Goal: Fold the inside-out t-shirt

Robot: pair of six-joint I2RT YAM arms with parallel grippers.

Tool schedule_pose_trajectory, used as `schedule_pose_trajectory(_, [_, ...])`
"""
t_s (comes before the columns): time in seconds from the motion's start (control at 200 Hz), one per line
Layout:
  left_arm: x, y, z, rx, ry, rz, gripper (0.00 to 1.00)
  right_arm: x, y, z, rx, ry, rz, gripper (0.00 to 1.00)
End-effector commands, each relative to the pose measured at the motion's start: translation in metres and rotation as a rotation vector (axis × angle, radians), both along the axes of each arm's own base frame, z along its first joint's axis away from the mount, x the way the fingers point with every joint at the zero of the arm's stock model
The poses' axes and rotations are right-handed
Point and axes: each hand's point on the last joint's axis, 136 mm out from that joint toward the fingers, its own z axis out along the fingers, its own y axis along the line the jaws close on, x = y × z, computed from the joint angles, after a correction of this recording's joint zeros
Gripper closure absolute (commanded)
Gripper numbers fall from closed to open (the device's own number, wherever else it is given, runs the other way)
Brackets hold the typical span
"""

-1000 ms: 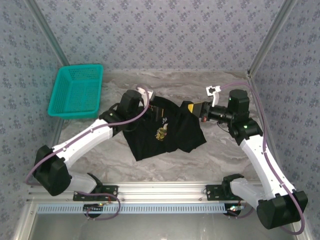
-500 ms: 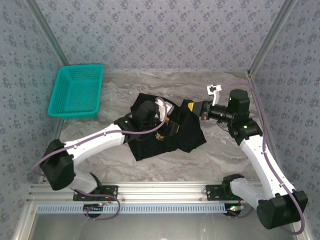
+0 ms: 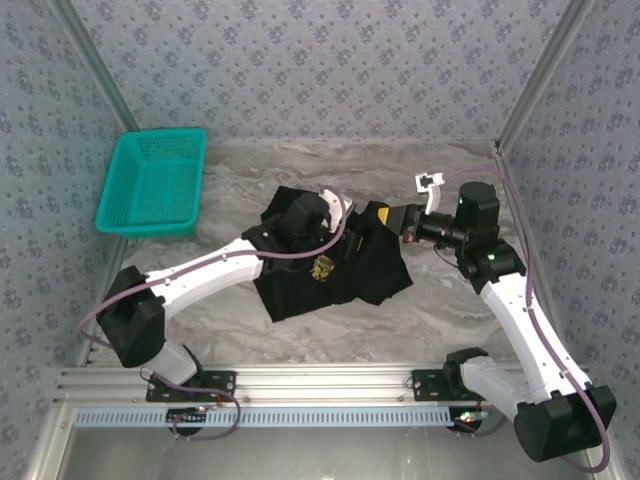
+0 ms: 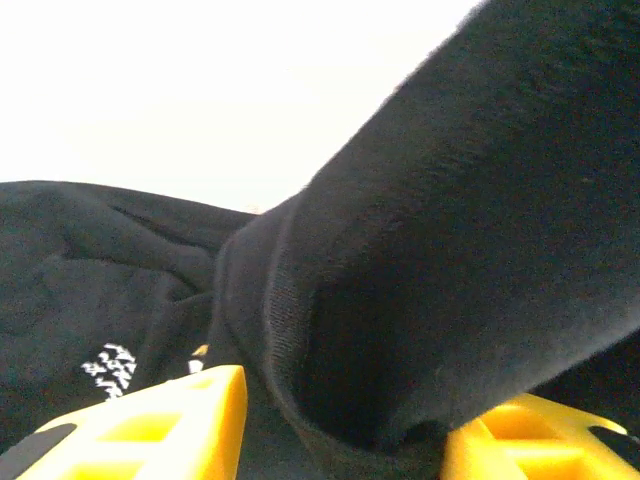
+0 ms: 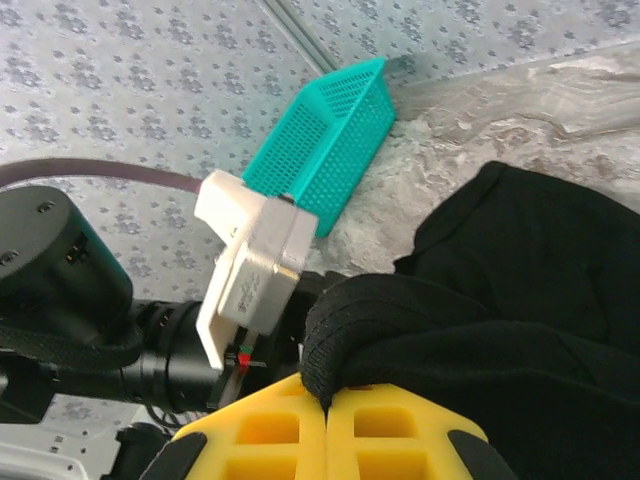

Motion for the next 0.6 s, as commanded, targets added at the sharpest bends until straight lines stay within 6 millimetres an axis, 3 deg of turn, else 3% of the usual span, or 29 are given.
schedule_pose_trajectory(0.0, [-0.002, 0.018, 0.02, -0.011, -0.041, 0.013, 0.63, 0.003, -0.015, 0.007, -0.065, -0.049, -0.092, 1.0])
schedule_pose_trajectory(0.22, [-0.024, 0.025, 0.031, -0.104, 0.022, -0.119, 0.8, 0.008, -0.019, 0.003, -0.092, -0.061, -0.139, 1.0])
schedule_pose_trajectory(0.285, [-0.03, 0.023, 0.033, -0.131, 0.045, -0.167, 0.8, 0.008, -0.019, 0.003, -0.093, -0.064, -0.142, 1.0])
schedule_pose_trajectory(0.39, [-0.037, 0.022, 0.037, -0.171, 0.063, -0.221, 0.83, 0.009, -0.019, 0.004, -0.092, -0.065, -0.145, 1.0])
schedule_pose_trajectory(0.49, [-0.035, 0.022, 0.037, -0.173, 0.063, -0.223, 0.92, 0.009, -0.018, 0.006, -0.086, -0.07, -0.142, 1.0])
schedule_pose_trajectory(0.54, [-0.034, 0.02, 0.035, -0.169, 0.069, -0.227, 0.92, 0.009, -0.018, 0.006, -0.082, -0.069, -0.144, 1.0])
schedule_pose_trajectory(0.595, [-0.038, 0.015, 0.034, -0.17, 0.069, -0.243, 0.86, 0.01, -0.018, 0.007, -0.074, -0.069, -0.15, 1.0])
